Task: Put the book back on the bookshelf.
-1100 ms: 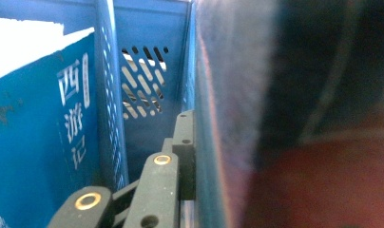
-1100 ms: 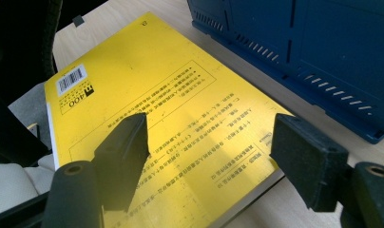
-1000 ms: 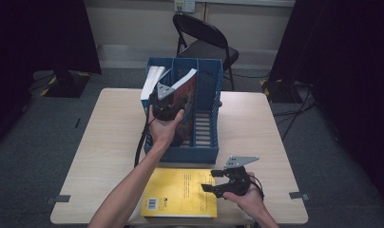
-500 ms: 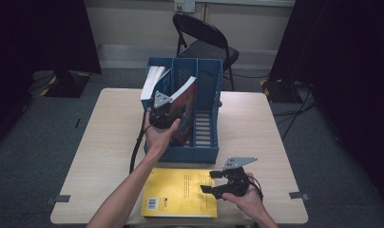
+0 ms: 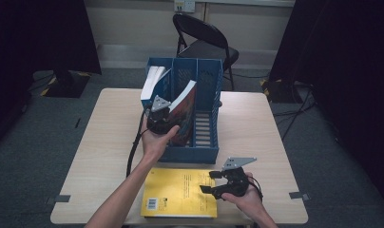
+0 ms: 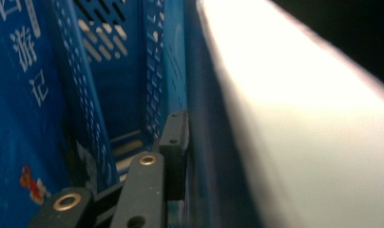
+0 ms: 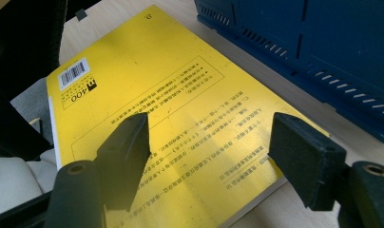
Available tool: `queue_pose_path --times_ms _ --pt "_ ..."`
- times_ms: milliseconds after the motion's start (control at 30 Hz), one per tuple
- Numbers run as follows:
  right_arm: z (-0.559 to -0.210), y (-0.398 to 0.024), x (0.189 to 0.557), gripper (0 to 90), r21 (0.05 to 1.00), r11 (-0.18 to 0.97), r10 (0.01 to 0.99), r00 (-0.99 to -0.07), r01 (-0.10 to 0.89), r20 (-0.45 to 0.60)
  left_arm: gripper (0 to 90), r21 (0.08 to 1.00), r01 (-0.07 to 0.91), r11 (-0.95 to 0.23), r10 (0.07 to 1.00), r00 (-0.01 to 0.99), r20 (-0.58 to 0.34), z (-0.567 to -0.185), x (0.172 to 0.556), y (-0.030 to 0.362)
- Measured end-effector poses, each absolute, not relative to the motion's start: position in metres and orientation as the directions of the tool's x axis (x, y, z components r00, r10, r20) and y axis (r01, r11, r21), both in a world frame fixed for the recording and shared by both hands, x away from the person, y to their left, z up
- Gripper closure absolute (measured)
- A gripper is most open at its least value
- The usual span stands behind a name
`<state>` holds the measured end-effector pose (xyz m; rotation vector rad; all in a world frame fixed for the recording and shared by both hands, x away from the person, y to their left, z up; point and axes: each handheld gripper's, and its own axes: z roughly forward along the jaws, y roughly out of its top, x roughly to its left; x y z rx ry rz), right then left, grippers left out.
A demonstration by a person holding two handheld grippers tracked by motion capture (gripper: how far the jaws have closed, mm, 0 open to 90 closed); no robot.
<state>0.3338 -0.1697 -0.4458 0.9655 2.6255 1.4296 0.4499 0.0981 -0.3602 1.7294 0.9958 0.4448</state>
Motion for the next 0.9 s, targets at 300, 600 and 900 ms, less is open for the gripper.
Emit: queue_pose_path --times_ms 300,600,900 --pt "-0.446 -0.169 0.334 29.2 0.76 0.398 0.512 -0.812 0.514 0.281 60.5 0.892 0.439 -0.111 0.795 0.578 -0.186 -0.35 0.447 0.104" --pt "-0.447 -0.168 0.334 29.2 0.76 0.399 0.508 -0.814 0.513 0.283 60.9 0.863 0.476 -0.168 0.782 0.597 -0.177 -0.339 0.45 0.106" --pt "-0.447 -0.168 0.334 30.1 0.762 0.396 0.514 -0.812 0.512 0.278 67.1 0.823 0.517 -0.235 0.833 0.544 -0.104 -0.32 0.452 0.101"
